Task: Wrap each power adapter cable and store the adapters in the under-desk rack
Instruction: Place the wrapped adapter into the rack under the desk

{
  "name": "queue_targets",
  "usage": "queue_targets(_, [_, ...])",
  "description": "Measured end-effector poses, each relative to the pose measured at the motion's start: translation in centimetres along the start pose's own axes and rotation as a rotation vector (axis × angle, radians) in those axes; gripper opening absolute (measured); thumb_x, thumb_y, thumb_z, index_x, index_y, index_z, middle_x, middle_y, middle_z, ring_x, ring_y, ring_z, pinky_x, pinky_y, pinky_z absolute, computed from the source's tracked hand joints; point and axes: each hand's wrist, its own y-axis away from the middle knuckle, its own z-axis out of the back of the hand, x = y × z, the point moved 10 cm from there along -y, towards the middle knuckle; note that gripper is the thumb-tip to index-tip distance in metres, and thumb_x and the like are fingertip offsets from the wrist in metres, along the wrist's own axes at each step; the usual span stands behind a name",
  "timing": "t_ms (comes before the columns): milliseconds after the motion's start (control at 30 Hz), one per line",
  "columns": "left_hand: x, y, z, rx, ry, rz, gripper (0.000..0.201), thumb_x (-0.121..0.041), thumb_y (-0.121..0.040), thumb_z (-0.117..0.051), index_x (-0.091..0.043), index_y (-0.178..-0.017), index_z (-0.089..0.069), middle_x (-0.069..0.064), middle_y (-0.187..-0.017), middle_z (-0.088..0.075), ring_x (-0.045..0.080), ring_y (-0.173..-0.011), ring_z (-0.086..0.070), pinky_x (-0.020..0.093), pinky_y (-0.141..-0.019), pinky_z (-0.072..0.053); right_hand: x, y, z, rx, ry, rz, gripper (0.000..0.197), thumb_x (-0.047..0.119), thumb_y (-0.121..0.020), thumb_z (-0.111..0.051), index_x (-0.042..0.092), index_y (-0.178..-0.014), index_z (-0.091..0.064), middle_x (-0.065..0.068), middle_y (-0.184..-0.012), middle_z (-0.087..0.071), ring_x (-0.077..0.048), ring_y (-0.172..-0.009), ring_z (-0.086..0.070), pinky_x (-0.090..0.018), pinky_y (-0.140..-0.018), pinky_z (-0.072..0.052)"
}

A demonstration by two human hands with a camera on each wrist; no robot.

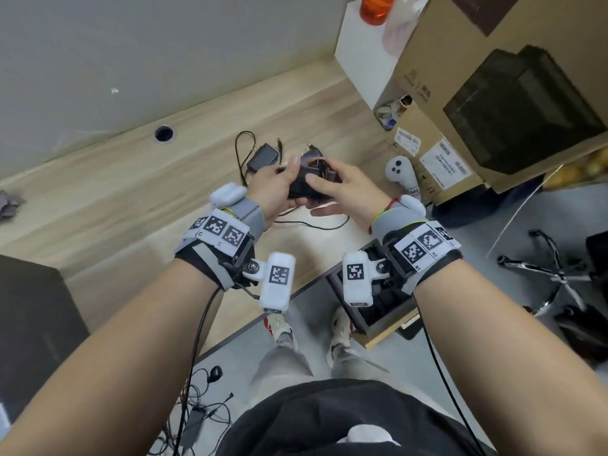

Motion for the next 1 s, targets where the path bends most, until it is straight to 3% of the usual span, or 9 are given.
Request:
queue_targets(100, [1.9,-0.3,-2.1,0.046,-0.019,0.034,0.027,-0.028,-0.099,-0.055,-0.005,-0.108,-0.065,0.016,-0.105,-0.067,0.026,-0.091,-0.068,0.027,-0.071,-0.061,-2.1,-0.1,2.9,-0.063,-0.059,-0.006,0.031,0.008,-0.093,-0.063,0.002,-0.124,-0.058,-0.017,-0.110,-0.061,-0.030,-0.089,-0.066,-0.042,-0.076,-0.060])
queue_targets(200, [3.4,-1.0,-2.8,0.063,-0.155,0.017,0.022,-0.010,-0.088,-0.070,-0.001,-0.108,-0.065,0.016,-0.096,-0.067,0.028,-0.081,-0.066,0.029,-0.076,-0.061,-3.8,0.2,5.3,-0.083,-0.061,-0.040,0.028,0.008,-0.091,-0.066,-0.001,-0.117,-0.061,-0.018,-0.106,-0.061,-0.033,-0.090,-0.065,-0.048,-0.082,-0.059])
queue_targets(300, [5.3,-1.4,-4.1,0.053,-0.240,0.053,0.040,-0.002,-0.078,-0.079,0.007,-0.114,-0.063,0.021,-0.096,-0.070,0.027,-0.078,-0.068,0.032,-0.080,-0.059,-5.7,0.8,7.6,-0.047,-0.063,-0.103,0.027,0.008,-0.091,-0.066,-0.002,-0.116,-0.061,-0.019,-0.106,-0.063,-0.035,-0.085,-0.064,-0.040,-0.073,-0.061])
queue_targets(433, [7.4,-1.5,-7.3,0.028,-0.320,0.055,0.042,-0.005,-0.070,-0.085,-0.004,-0.108,-0.068,0.009,-0.095,-0.075,0.016,-0.084,-0.072,0.027,-0.086,-0.056,-8.2,1.5,10.9,-0.006,-0.098,-0.146,0.027,0.009,-0.093,-0.063,-0.002,-0.118,-0.061,-0.018,-0.103,-0.063,-0.034,-0.082,-0.063,-0.030,-0.062,-0.060])
queue_targets(567, [9.1,-0.8,-9.9,-0.003,-0.318,0.065,0.040,0.001,-0.073,-0.081,-0.008,-0.109,-0.066,-0.001,-0.087,-0.072,0.002,-0.074,-0.066,0.012,-0.069,-0.051,-10.0,1.8,13.3,0.080,-0.093,-0.183,0.028,0.013,-0.095,-0.062,0.005,-0.121,-0.061,-0.018,-0.114,-0.063,-0.028,-0.089,-0.067,-0.025,-0.063,-0.058])
queue_targets(667, [12.3,-0.4,-12.9,-0.090,-0.258,0.100,0.043,0.001,-0.072,-0.083,-0.008,-0.111,-0.067,0.001,-0.091,-0.074,0.007,-0.079,-0.069,0.014,-0.072,-0.054,-12.6,2.3,16.0,0.192,-0.003,-0.224,0.034,0.014,-0.094,-0.063,0.005,-0.126,-0.058,-0.021,-0.125,-0.062,-0.028,-0.096,-0.068,-0.026,-0.066,-0.059])
queue_targets(767, [15.1,-0.4,-15.2,-0.116,-0.207,0.128,0.046,-0.003,-0.072,-0.084,-0.007,-0.115,-0.068,0.007,-0.102,-0.075,0.015,-0.094,-0.072,0.021,-0.083,-0.056,-14.6,2.5,18.3,0.230,0.024,-0.256,0.036,0.013,-0.094,-0.063,0.007,-0.129,-0.057,-0.016,-0.129,-0.061,-0.030,-0.107,-0.066,-0.027,-0.070,-0.060])
queue_targets(867, [18.1,-0.4,-16.9,-0.157,-0.205,0.172,0.045,-0.007,-0.072,-0.084,-0.010,-0.114,-0.068,0.005,-0.103,-0.074,0.014,-0.093,-0.070,0.028,-0.090,-0.054,-18.0,2.6,21.0,0.199,0.053,-0.298,0.036,0.010,-0.094,-0.063,0.008,-0.129,-0.056,-0.013,-0.128,-0.061,-0.030,-0.111,-0.064,-0.033,-0.075,-0.061])
queue_targets(1000, [23.7,-1.6,-19.2,-0.133,-0.190,0.275,0.057,-0.003,-0.079,-0.078,-0.004,-0.131,-0.057,0.013,-0.118,-0.068,0.018,-0.097,-0.066,0.023,-0.081,-0.055,-24.7,1.9,24.9,0.124,0.181,-0.396,0.037,0.007,-0.092,-0.064,0.016,-0.127,-0.056,-0.011,-0.126,-0.060,-0.032,-0.113,-0.063,-0.039,-0.080,-0.061])
